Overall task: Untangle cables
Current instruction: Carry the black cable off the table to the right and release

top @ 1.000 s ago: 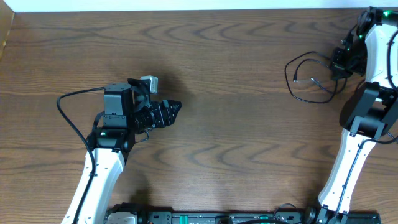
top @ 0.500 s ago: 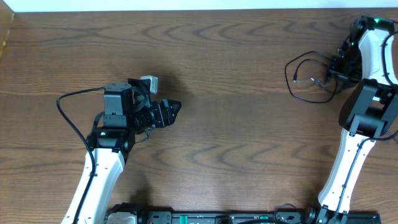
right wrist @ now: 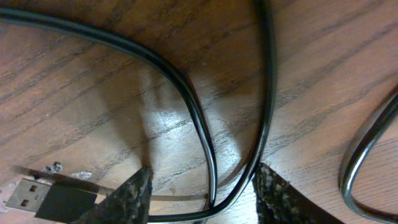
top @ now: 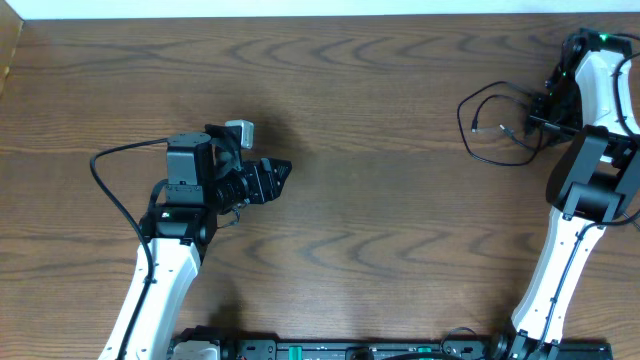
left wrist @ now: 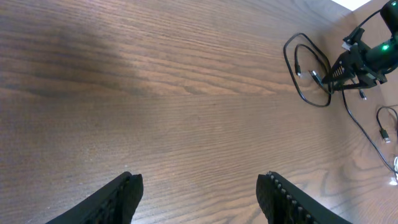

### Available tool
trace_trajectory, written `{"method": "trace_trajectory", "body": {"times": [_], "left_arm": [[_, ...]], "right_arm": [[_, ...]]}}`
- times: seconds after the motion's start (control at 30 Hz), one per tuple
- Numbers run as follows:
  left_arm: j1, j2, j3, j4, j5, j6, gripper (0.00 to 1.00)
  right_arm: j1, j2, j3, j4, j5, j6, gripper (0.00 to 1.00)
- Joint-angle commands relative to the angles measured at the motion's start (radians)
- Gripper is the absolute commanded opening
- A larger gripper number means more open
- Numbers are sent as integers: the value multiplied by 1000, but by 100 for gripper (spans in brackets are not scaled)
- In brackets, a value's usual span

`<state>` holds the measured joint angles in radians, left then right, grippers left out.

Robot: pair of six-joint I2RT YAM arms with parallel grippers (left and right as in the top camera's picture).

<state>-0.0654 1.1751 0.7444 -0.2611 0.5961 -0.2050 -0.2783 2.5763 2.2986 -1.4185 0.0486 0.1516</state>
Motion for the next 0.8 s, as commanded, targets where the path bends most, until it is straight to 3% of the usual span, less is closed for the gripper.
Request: {"method": "trace_trajectory", "body": {"times": [0.0,0.07,0.13,0.5,0.77], "left_arm": [[3,-7,-3,8,-6,17,64],[3,-7,-3,8,-6,17,64],[3,-7,-3,8,-6,17,64],[3,-7,-3,8,-6,17,64],[3,-7,-3,8,-6,17,64]], "right_arm": [[-4,2,-52,17,21,5,35],[-4,2,-80,32,21,5,13],[-4,1,-111,49,20,6,1],[-4,-60,-107,80,-150,-72,1],[-25,-266,-67,174,-79,-43,1]]}}
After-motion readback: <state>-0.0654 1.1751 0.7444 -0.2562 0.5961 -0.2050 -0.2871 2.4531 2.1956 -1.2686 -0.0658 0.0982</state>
